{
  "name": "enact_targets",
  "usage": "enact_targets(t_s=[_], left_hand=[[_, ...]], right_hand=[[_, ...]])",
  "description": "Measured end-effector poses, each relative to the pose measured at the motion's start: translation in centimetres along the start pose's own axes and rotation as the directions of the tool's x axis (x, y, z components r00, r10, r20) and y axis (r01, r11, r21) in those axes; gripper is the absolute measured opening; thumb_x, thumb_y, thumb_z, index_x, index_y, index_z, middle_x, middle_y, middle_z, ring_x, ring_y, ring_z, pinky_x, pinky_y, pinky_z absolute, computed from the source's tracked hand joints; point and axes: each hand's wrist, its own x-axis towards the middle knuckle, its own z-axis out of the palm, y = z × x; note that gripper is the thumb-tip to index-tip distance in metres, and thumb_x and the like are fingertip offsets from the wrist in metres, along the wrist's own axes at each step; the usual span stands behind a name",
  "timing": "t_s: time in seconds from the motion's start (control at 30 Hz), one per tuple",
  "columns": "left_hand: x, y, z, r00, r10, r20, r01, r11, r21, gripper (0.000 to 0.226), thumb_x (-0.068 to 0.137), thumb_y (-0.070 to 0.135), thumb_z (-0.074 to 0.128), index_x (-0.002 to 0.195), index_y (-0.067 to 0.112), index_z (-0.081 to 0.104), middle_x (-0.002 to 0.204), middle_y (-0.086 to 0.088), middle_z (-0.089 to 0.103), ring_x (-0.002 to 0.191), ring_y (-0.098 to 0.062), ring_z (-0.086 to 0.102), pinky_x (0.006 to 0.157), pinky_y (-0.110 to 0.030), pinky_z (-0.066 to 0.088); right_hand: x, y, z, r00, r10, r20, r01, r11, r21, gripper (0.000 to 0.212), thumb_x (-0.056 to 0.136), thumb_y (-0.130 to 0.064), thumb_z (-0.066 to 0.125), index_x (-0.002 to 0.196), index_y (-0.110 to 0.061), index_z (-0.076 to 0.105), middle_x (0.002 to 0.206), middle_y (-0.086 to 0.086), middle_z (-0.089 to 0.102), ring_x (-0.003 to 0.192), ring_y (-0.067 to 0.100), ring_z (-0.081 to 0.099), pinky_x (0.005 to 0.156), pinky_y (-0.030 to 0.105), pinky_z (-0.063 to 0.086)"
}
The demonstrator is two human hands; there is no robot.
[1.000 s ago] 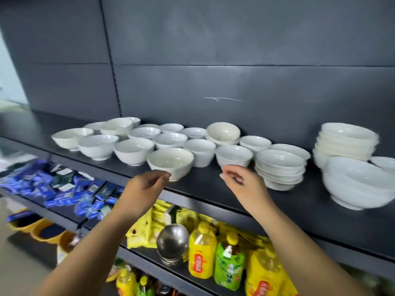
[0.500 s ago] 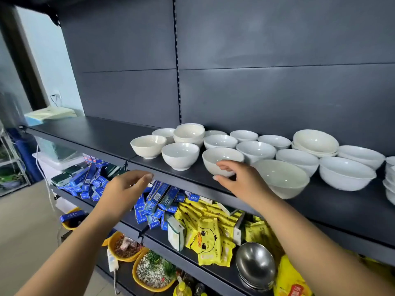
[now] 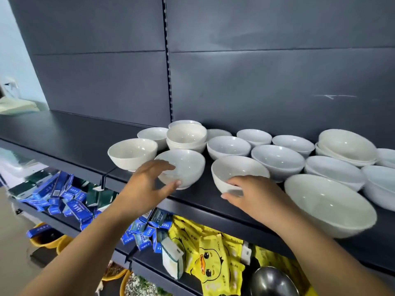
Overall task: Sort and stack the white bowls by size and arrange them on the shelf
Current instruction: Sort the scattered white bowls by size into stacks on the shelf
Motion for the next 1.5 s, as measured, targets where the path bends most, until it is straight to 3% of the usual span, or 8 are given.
enact_targets(t_s=[0.23,0.6,0.8,0.93,1.1,1.2,1.3,1.5], left_hand=[[1.9,-2.8,2.0,0.978,0.209,0.022,-0.208,0.978,-0.026,0.069,0.082,0.067,0.042,0.082,0.006,0.073,0.090,-0.007,0.070,0.092,-0.008,0.053,0.089,-0.005,0.030],[4.0,-5.1,1.5,0.929,0.350,0.118,-0.327,0.928,-0.181,0.038,0.069,0.048,0.061,0.069,0.011,0.069,0.083,0.002,0.067,0.084,-0.003,0.055,0.081,-0.007,0.037],[6.0,-4.7,-0.9,0.918,0.396,-0.008,-0.394,0.910,-0.130,0.058,0.077,0.069,0.045,0.072,0.016,0.068,0.083,0.010,0.065,0.082,-0.005,0.053,0.079,-0.006,0.032],[9.8,-3.9,-1.8,0.909,0.407,-0.087,-0.415,0.904,-0.105,0.043,0.079,0.049,0.048,0.073,0.012,0.069,0.077,0.002,0.069,0.078,-0.007,0.052,0.075,-0.006,0.032],[15.1,-4.1,0.2,0.908,0.392,0.147,-0.389,0.920,-0.052,0.070,0.069,0.067,0.032,0.100,0.016,0.071,0.102,-0.003,0.070,0.098,-0.020,0.062,0.081,-0.023,0.042],[16.6,-4.0,1.6,0.894,0.353,0.276,-0.370,0.929,0.010,0.077,0.065,0.074,0.025,0.108,0.025,0.065,0.108,0.002,0.068,0.079,-0.013,0.059,0.078,-0.026,0.045],[17.6,-3.8,2.6,0.874,0.243,0.421,-0.312,0.944,0.103,0.059,0.081,0.072,0.037,0.118,0.030,0.057,0.106,0.013,0.062,0.070,-0.006,0.044,0.071,-0.020,0.034],[17.1,-4.8,4.1,0.857,0.231,0.460,-0.290,0.955,0.060,0.076,0.062,0.077,0.014,0.097,0.029,0.061,0.084,0.021,0.059,0.077,-0.003,0.051,0.076,-0.026,0.048]], right_hand=[[0.7,0.0,1.4,0.995,0.028,-0.097,-0.021,0.997,0.070,0.029,0.090,-0.042,0.049,0.099,-0.019,0.064,0.098,-0.002,0.067,0.092,0.017,0.057,0.078,0.032,0.046],[0.8,0.3,2.0,0.995,-0.061,-0.075,0.067,0.994,0.083,0.043,0.078,-0.048,0.045,0.067,-0.011,0.062,0.062,0.001,0.059,0.078,0.015,0.043,0.070,0.033,0.036],[2.0,-0.2,-0.5,0.999,-0.029,-0.035,0.034,0.987,0.159,0.038,0.071,-0.058,0.062,0.083,-0.024,0.072,0.083,-0.015,0.066,0.094,0.006,0.050,0.075,0.011,0.041],[4.9,-0.9,-4.9,0.996,0.093,0.017,-0.094,0.955,0.282,0.018,0.073,-0.046,0.061,0.084,-0.032,0.068,0.091,-0.019,0.065,0.093,-0.006,0.053,0.082,0.008,0.037],[14.5,2.3,-7.2,0.958,0.258,0.125,-0.279,0.938,0.207,0.024,0.081,-0.047,0.059,0.093,-0.028,0.068,0.096,-0.016,0.066,0.085,-0.005,0.057,0.074,0.002,0.039],[19.8,4.8,-6.0,0.925,0.299,0.233,-0.345,0.919,0.189,0.042,0.082,-0.051,0.057,0.103,-0.016,0.066,0.105,0.001,0.066,0.100,0.017,0.061,0.091,0.030,0.048],[23.9,6.9,-3.0,0.886,0.299,0.355,-0.345,0.936,0.073,0.050,0.084,-0.053,0.055,0.096,-0.005,0.063,0.091,0.010,0.064,0.080,0.024,0.055,0.067,0.028,0.039],[28.8,10.2,1.5,0.812,0.293,0.505,-0.279,0.954,-0.106,0.045,0.085,-0.052,0.055,0.077,-0.007,0.057,0.069,0.004,0.050,0.062,0.019,0.043,0.060,0.028,0.033]])
